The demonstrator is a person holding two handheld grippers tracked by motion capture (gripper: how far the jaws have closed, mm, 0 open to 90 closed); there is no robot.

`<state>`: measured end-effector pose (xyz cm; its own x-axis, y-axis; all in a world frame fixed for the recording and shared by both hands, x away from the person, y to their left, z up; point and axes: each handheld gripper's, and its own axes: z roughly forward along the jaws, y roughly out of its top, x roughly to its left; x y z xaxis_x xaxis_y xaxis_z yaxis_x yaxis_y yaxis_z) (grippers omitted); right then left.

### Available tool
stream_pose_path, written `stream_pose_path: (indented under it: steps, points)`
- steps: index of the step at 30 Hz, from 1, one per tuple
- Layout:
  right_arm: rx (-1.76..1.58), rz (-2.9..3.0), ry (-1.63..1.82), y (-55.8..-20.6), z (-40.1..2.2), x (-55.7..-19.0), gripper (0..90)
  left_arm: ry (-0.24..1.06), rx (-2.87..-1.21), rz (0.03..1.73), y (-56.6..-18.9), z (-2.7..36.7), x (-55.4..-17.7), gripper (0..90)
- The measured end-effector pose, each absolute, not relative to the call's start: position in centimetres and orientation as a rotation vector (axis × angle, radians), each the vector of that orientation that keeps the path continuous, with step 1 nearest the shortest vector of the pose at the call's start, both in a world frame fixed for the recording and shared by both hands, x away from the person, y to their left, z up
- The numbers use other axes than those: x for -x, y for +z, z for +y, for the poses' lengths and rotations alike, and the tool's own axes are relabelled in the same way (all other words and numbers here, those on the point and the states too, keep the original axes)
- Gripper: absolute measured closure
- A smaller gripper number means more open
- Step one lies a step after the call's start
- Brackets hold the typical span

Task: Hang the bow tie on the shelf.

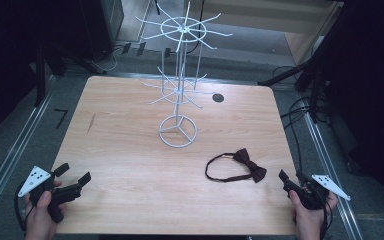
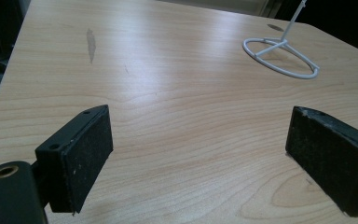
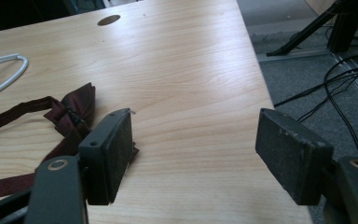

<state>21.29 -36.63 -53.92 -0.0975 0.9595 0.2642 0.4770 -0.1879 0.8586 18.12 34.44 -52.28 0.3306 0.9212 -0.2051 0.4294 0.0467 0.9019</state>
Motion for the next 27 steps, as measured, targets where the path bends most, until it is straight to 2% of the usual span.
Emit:
stream_pose_path:
  steps: [14, 27]
  points:
    - [-1.630, 1.632, 1.263, -51.2, -32.1, -22.1, 25.9, 0.595, -1.566, 1.262, -52.3, 34.4, -18.1, 7.9]
    - [-1.545, 1.821, 1.256, -52.1, -28.5, -23.1, 13.8, 0.597, -1.570, 1.263, -52.3, 34.4, -18.1, 8.0]
